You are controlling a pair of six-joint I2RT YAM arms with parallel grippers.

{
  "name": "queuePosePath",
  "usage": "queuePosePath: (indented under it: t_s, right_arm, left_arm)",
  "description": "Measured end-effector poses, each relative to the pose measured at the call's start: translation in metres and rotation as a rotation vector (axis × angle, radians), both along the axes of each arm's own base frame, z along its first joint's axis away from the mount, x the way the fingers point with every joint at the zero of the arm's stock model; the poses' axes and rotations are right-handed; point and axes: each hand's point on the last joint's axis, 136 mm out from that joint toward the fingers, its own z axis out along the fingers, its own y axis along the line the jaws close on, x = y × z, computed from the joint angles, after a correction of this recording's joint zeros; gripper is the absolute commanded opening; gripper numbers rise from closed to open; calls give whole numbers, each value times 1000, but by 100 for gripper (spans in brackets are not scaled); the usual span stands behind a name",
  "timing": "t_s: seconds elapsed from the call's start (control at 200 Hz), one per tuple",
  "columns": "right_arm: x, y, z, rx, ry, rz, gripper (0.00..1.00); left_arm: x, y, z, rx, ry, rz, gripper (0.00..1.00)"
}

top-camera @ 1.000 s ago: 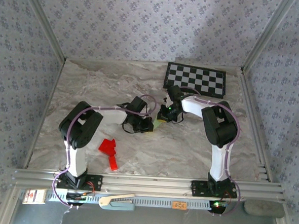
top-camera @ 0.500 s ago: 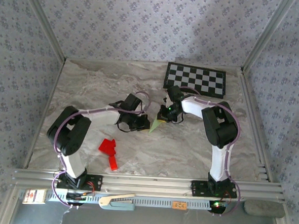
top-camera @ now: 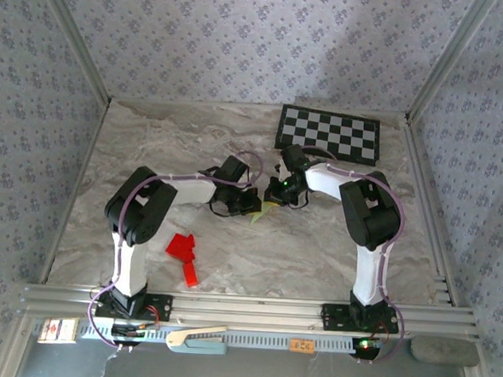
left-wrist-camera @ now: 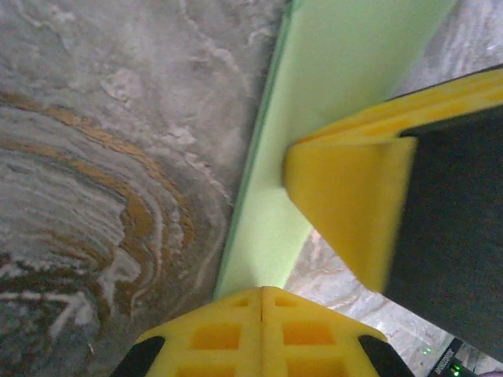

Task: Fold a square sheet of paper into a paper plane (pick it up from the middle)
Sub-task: Fold the wing for the fifth time at the center of the table.

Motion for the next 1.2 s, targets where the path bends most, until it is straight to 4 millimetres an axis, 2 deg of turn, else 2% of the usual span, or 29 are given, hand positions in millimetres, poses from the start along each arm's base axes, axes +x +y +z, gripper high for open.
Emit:
queuePosePath:
  t_s: [0.35,0.615,0.785,0.925,1.199]
  right_arm:
    - [0,-2,6,11,-23,6,13]
    - [8,-5,40,34,-117,17,13]
    - [7,-6,33,23,-105,23,13]
    - [6,-8,19,3,-82,23,13]
    - [12,-21,2,-13,-62,18,12]
  left_arm:
    - [-1,2,-4,21,9,3,0]
    - [-1,2,-4,35,5,2,0]
    - [-1,2,-4,37,5,2,0]
    - [-1,2,-4,37,3,0,0]
    - [-1,4,-4,56,6,3,0]
